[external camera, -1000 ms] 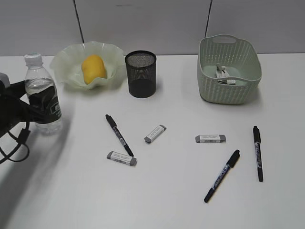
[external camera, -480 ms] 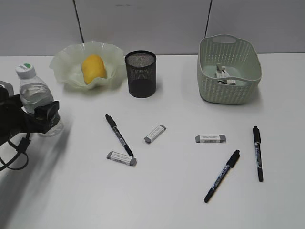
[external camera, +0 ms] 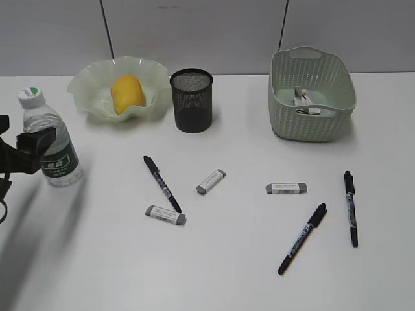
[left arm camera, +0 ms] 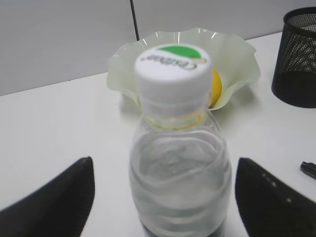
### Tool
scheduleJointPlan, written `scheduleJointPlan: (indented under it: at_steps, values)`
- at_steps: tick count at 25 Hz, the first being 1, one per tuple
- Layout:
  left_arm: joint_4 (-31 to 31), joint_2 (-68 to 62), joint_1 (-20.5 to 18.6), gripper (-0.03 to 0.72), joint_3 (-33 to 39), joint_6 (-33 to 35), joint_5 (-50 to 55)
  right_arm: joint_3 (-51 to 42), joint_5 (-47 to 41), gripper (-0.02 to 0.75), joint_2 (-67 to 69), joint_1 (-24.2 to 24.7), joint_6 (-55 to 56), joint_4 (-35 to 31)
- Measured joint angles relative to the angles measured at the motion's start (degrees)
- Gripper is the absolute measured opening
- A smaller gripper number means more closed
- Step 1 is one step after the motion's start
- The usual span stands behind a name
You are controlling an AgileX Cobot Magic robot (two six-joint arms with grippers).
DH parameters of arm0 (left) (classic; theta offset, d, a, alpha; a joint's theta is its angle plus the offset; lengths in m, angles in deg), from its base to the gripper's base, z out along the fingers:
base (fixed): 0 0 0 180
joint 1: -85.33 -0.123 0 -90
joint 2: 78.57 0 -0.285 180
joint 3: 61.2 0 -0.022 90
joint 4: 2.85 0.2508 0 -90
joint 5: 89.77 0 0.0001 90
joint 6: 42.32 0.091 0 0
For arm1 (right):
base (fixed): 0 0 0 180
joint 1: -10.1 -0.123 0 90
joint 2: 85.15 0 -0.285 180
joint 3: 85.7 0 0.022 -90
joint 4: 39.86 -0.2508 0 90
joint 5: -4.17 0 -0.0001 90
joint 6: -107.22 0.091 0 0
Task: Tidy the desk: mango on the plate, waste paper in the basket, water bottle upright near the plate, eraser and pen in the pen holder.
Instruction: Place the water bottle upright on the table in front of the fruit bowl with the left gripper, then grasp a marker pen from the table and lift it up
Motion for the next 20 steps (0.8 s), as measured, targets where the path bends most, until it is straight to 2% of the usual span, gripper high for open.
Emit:
scheduleJointPlan:
  at_steps: [5, 9, 12, 20]
  values:
    - [0.4, 9.32, 0.0, 0.684, 0.04, 0.0, 13.39, 0.0, 0.0, 0.519, 0.0, 0.0, 0.0, 0.0]
    - [-0.05, 18.25, 0.0, 0.681, -3.08, 0.0, 33.36, 0.0, 0.0, 0.519, 0.0, 0.0, 0.0, 0.0]
    - [-0.28, 23.04, 0.0, 0.673, -9.94, 0.0, 51.33, 0.0, 0.0, 0.519, 0.0, 0.0, 0.0, 0.0]
    - [-4.62, 25.17, 0.0, 0.627, -35.65, 0.0, 94.8, 0.0, 0.0, 0.519, 0.0, 0.0, 0.0, 0.0]
